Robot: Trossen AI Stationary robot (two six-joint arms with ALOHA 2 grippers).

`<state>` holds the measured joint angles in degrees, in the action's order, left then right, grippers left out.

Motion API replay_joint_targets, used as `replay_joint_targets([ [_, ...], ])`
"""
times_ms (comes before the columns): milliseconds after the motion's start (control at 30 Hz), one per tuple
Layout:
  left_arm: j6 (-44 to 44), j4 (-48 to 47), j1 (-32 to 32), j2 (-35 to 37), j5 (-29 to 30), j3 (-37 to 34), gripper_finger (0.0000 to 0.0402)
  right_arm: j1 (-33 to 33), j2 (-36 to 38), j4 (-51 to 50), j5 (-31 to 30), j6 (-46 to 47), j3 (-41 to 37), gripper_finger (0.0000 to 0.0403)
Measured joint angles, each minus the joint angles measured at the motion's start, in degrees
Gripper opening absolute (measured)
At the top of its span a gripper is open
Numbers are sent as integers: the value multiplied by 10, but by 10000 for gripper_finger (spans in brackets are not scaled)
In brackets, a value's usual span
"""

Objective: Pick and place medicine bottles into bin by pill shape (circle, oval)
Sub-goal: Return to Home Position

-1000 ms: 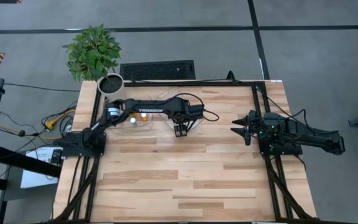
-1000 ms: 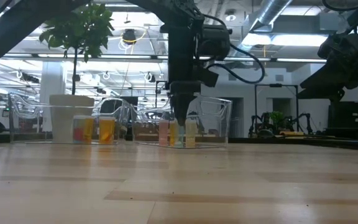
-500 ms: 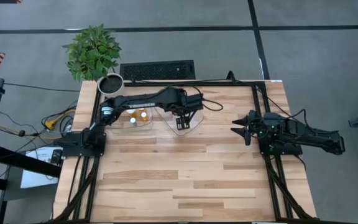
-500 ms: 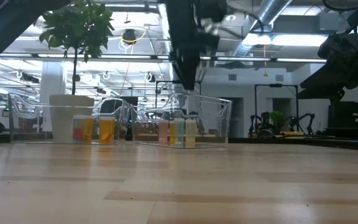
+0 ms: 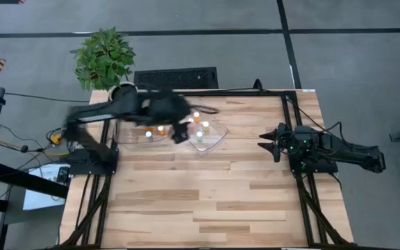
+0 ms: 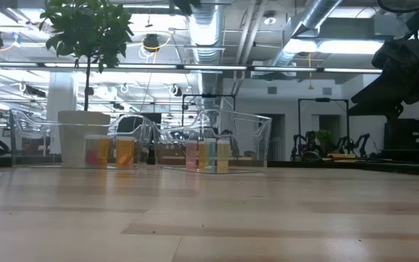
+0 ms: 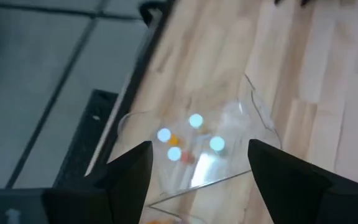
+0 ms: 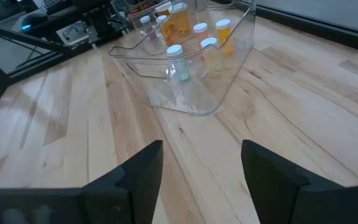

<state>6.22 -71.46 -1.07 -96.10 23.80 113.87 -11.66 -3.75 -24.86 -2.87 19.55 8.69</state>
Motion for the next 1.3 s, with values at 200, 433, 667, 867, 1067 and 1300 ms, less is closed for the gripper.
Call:
replay_joint_targets([
  [200,103,196,85,259,109,-355,259,0,0,1,0,0,0,225],
  [433,188,496,157,515,112,-736,259,0,0,18,0,0,0,225],
  [667,152,698,185,676,113,-957,259,0,0,57,0,-28,0,225],
  [867,120,708,185,782,114,-1031,259,0,0,136,1,-49,0,225],
  [1067,75,705,185,890,112,-1078,259,0,1,170,23,-66,0,225],
  [1300,59,731,185,960,18,-1117,259,1,1,236,139,-110,0,225],
])
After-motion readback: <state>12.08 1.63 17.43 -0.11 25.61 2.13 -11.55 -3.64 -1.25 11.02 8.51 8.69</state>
